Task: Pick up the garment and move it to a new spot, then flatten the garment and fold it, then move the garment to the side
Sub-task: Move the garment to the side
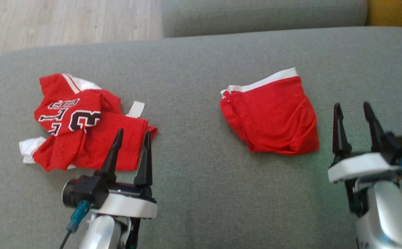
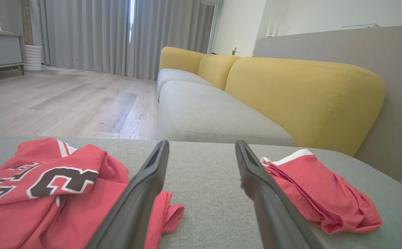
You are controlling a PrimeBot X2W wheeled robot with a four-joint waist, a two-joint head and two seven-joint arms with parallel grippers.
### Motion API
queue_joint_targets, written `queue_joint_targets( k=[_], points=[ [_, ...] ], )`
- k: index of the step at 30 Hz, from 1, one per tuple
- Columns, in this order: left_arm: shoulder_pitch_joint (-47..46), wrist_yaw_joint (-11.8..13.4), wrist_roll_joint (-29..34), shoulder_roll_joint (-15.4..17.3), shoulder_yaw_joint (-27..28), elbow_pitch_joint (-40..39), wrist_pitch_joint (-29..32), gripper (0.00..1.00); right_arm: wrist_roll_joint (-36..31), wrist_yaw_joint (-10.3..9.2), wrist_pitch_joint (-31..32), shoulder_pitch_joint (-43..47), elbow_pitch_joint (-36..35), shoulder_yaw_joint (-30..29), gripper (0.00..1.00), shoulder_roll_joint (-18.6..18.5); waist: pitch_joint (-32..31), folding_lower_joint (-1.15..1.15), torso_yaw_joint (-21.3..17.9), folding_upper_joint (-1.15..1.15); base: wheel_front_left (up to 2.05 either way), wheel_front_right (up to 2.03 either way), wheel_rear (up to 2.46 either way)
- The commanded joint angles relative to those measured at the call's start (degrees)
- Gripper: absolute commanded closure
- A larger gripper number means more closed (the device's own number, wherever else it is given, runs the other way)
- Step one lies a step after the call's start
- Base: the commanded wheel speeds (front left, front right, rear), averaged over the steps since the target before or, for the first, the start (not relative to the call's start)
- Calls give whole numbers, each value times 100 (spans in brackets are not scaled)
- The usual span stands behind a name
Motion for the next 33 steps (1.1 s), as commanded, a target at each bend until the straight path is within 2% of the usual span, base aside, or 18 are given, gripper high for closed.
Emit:
queue_joint_targets(
  k=[1,11,14,22,23,24,25,33],
  points=[
    [-309,3,-3,22,134,-216,-55,0,-72,-4,15,-339,-136,97,0,-17,127,0,84,0,0,0,0],
    [-658,-5,-46,22,-171,-217,-55,0,-255,-4,721,-1324,1141,-583,0,-17,677,0,478,0,0,0,0],
    [-725,10,-73,22,-244,-204,-55,0,-65,-4,959,-1629,1763,-553,0,-17,777,0,593,0,0,0,0],
    [-796,37,-81,22,-343,-164,-55,0,11,-4,1149,-2015,2784,-267,0,-17,872,0,666,0,0,0,0],
    [-802,43,-82,22,-350,-158,-55,0,-1,-4,1125,-2048,2866,-224,17,-17,872,0,661,0,0,0,0],
    [-807,51,-83,22,-352,-153,-55,0,-30,-4,1065,-2079,2923,-176,95,-17,868,0,651,0,0,0,0],
    [-810,59,-83,22,-352,-149,-55,0,-72,-4,996,-2108,2973,-125,100,-17,860,0,635,0,0,0,0],
    [-796,54,-80,22,-295,-137,-55,0,-598,-4,463,-2382,3028,403,100,-260,662,0,329,0,0,0,0]
  ],
)
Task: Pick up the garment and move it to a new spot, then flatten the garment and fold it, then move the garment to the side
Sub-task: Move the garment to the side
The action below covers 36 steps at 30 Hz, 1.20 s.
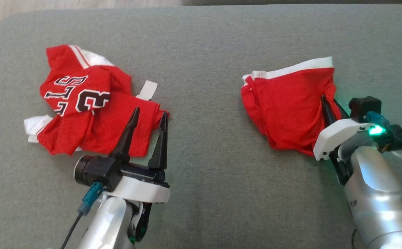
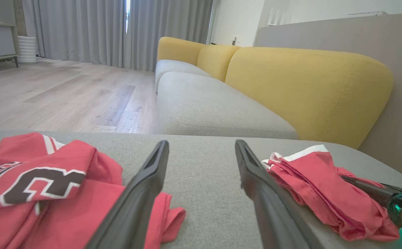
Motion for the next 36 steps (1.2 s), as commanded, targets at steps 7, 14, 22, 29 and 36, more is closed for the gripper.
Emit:
queue_joint_targets(
  k=[7,14,22,29,36],
  points=[
    [-150,23,-78,27,165,-207,-55,0,-142,-4,15,-434,-287,917,100,-660,-289,0,-413,0,0,0,0],
    [-215,46,-86,27,124,-269,-55,0,159,-4,343,-492,-369,1453,100,-1749,-162,0,-469,0,0,0,0],
    [-438,-5,-76,27,90,-325,-55,0,421,-4,610,-633,-106,1151,100,-3147,329,0,-249,0,0,0,0],
    [-577,-36,-51,27,109,-334,-55,0,28,-4,731,-795,235,232,100,-3604,617,0,-126,0,0,0,0],
    [-648,-46,-45,27,129,-310,-55,0,-568,-4,724,-834,350,-571,100,-3480,685,0,-114,0,0,0,0]
  ],
)
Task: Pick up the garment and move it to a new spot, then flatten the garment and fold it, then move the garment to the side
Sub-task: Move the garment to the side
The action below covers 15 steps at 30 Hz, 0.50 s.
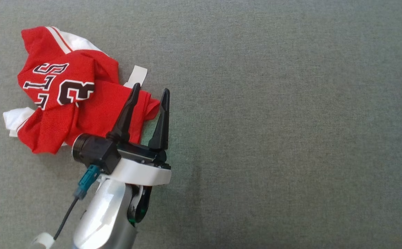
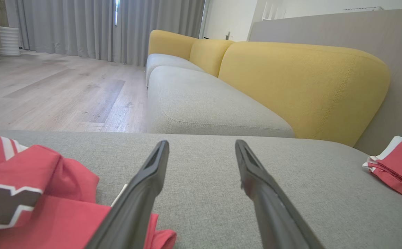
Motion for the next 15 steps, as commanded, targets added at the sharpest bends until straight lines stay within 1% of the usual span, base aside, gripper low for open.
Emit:
queue_joint_targets(
  k=[1,2,3,4,11,15],
  points=[
    [-158,5,17,32,179,-167,-54,0,-84,-5,-19,-54,-129,-64,100,-119,-5,-1,-10,0,0,0,0],
    [-161,6,19,32,184,-159,-54,0,-154,-5,-17,-54,-134,-164,100,-75,-11,-1,-19,0,0,0,0],
    [-161,6,22,32,188,-148,-54,0,-225,-5,-36,-48,-153,-240,60,-22,-22,-1,-29,0,0,0,0],
    [-157,5,26,32,194,-136,-54,0,-292,-5,-57,-42,-178,-316,0,34,-38,-1,-43,0,0,0,0],
    [-103,3,40,32,276,-78,-54,0,-681,-5,-138,-100,-483,-700,0,514,-315,-1,-158,0,0,0,0],
    [0,17,39,32,379,-108,-54,0,-731,-5,-327,-135,-765,-690,0,971,-620,-1,-231,0,0,0,0]
  ],
)
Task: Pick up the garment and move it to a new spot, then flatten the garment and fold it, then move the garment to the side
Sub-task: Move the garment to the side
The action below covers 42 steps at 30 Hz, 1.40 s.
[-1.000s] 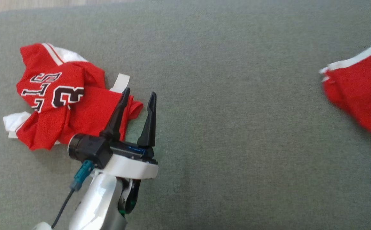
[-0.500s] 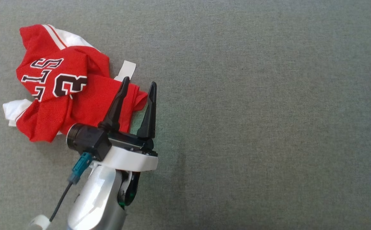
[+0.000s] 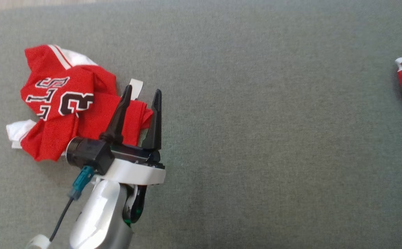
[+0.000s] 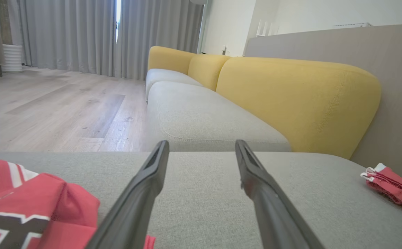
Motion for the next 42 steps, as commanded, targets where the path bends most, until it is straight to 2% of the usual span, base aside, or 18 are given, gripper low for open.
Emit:
queue_joint_targets(
  k=[1,2,7,14,19,22,25,30,36,42],
  points=[
    [6,23,23,37,273,-200,-54,0,14,-5,-176,-145,-341,124,0,174,-290,0,-85,0,0,0,0],
    [6,23,23,37,273,-200,-54,0,14,-5,-176,-145,-341,124,0,174,-290,0,-85,0,0,0,0],
    [214,42,56,37,528,-312,-54,0,399,-5,-362,-251,-857,502,0,913,-771,0,-166,0,0,0,0],
    [569,17,163,37,897,-446,-54,0,1336,-5,-240,-168,-2102,1030,0,1803,-1342,0,-201,0,0,0,0],
    [819,-25,189,37,1054,-468,-54,0,1957,-5,-151,392,-3083,1159,0,2320,-1604,0,-167,0,0,0,0],
    [985,-43,158,37,1096,-484,-54,0,2327,-5,-214,1105,-3634,1285,0,2529,-1695,0,-131,0,0,0,0],
    [1093,-47,126,37,1110,-473,-54,0,2697,-5,-414,1695,-3812,1420,0,2566,-1743,0,-109,0,0,0,0],
    [1286,-47,66,37,1078,-409,-54,0,3127,-5,-901,2602,-3685,1716,0,2570,-1808,0,-89,0,0,0,0],
    [1490,-26,56,37,1043,-324,-54,0,2787,-5,-1174,3374,-3625,1936,0,2571,-1823,0,-126,0,0,0,0],
    [1637,46,50,37,1084,-358,-54,0,2559,-5,-1187,3877,-4041,1882,0,2572,-1805,0,-165,0,0,0,0]
  ],
)
